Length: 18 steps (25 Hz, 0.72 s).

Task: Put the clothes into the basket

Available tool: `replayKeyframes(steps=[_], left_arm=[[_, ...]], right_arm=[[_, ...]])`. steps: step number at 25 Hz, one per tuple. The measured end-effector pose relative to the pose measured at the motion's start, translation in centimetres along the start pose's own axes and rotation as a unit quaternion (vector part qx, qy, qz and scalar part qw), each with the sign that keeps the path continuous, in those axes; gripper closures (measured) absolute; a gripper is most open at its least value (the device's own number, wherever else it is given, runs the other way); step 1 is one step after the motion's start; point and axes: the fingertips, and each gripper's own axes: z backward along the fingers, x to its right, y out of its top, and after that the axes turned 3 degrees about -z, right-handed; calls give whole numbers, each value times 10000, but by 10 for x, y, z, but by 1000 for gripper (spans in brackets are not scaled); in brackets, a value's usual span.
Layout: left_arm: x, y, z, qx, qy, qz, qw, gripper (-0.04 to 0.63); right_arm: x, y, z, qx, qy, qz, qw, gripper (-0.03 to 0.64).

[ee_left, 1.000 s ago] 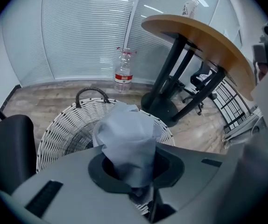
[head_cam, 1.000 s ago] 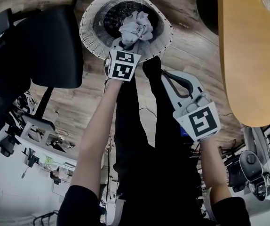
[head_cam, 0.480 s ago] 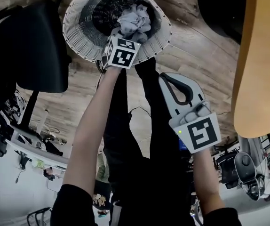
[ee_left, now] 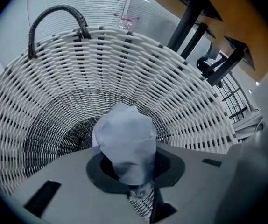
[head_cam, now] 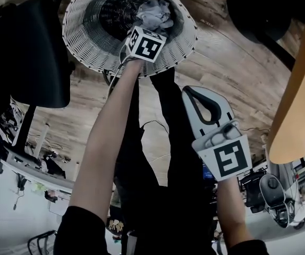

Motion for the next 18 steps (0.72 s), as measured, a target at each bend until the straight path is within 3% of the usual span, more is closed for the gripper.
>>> replayKeyframes(steps=[18], left_arm=[[-5,-6,-19,4,-111,74,9999,495]], right_arm=[[-7,-14,-9,-89,-40,-134,9999,600]])
